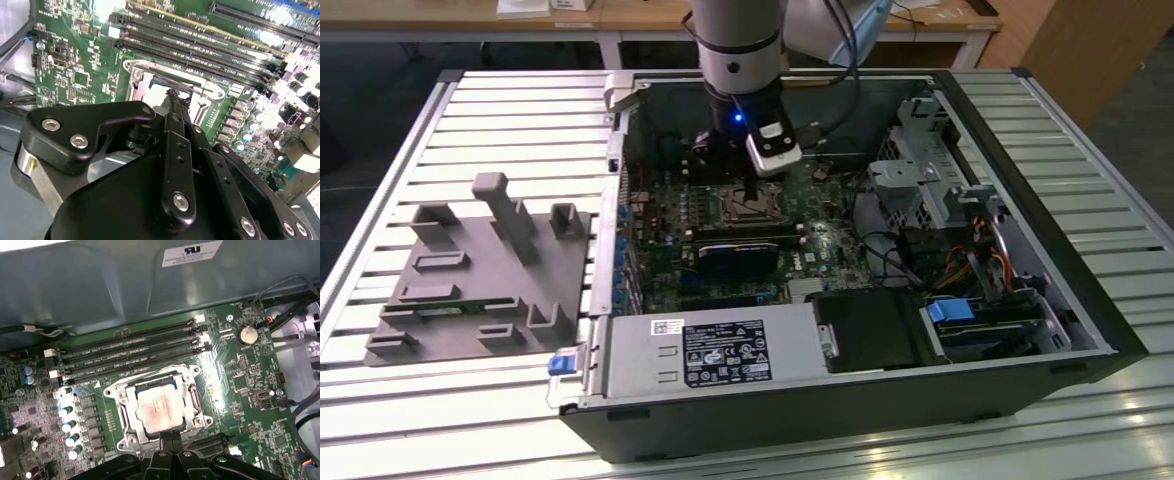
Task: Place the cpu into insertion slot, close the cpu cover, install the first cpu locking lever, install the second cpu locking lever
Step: 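Install the second cpu locking lever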
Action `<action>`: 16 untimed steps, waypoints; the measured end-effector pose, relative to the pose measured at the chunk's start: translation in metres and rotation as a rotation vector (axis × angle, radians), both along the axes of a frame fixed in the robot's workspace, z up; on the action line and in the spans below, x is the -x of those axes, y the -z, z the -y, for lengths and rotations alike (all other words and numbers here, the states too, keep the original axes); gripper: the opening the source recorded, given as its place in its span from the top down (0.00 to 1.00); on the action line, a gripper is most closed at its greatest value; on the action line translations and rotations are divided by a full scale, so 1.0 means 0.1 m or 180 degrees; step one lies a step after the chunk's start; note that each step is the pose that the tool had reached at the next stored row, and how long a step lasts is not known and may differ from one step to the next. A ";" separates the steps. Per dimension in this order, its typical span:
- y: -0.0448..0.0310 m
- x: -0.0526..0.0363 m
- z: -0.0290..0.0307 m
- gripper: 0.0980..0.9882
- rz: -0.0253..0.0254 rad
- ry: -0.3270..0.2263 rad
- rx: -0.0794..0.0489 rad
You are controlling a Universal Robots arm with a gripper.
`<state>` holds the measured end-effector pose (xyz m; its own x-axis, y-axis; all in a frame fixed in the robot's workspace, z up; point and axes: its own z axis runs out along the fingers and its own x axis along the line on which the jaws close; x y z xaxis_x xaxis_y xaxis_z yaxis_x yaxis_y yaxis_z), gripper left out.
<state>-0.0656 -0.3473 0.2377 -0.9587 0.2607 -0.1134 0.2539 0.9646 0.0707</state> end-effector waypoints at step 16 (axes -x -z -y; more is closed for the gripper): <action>0.048 0.006 0.209 0.99 -0.0001 -0.0176 -0.0007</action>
